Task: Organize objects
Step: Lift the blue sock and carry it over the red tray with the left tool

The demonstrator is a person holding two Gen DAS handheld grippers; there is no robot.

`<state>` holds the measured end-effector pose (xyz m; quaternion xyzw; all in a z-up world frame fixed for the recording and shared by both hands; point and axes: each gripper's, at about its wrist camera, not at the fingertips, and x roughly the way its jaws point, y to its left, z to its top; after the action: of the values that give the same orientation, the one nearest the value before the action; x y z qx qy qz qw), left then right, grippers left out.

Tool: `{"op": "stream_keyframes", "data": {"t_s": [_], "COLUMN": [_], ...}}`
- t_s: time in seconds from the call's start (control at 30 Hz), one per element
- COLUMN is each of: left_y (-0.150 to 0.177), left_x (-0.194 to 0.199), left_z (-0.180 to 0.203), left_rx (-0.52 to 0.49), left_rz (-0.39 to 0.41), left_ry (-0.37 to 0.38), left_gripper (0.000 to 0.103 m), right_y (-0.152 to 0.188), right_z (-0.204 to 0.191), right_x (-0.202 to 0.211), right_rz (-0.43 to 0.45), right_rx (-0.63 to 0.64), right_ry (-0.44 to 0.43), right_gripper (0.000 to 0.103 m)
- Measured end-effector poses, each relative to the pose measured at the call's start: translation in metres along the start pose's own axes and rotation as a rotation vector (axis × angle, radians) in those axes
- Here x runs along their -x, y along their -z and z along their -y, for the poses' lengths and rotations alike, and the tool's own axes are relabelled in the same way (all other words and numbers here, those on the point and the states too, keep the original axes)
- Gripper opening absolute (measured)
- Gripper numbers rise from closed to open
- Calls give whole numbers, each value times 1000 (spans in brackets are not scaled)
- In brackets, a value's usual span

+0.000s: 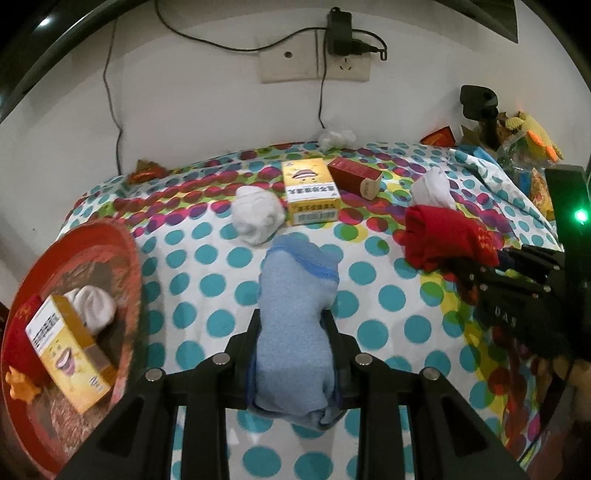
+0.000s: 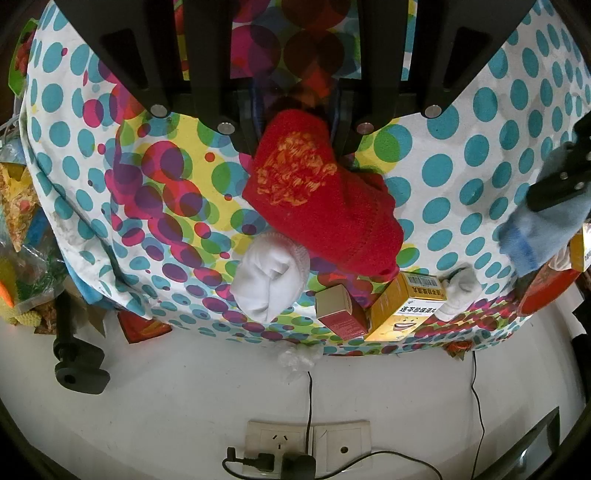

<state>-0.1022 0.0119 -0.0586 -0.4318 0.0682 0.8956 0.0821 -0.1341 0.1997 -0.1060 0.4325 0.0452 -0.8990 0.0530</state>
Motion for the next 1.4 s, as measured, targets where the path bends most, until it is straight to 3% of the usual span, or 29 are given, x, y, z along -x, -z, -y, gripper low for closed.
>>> {"op": "stream_keyframes", "data": {"t_s": [0.17, 0.5, 0.77, 1.4], "left_y": [16, 37, 42, 67], "left_x": [10, 49, 79, 97], "left_z": [-9, -30, -71, -174], "left_rx": [7, 10, 65, 248], "left_rz": [-8, -2, 27, 18], "left_ry": [-4, 57, -13, -198], "left_gripper": [29, 29, 29, 29], "right_y": [0, 0, 0, 0], "right_z": [0, 0, 0, 0], "right_x": [0, 0, 0, 0], "right_rz": [0, 0, 0, 0], "right_rx": [0, 0, 0, -1], "right_ry": [0, 1, 0, 2], "right_gripper": [25, 26, 26, 27]}}
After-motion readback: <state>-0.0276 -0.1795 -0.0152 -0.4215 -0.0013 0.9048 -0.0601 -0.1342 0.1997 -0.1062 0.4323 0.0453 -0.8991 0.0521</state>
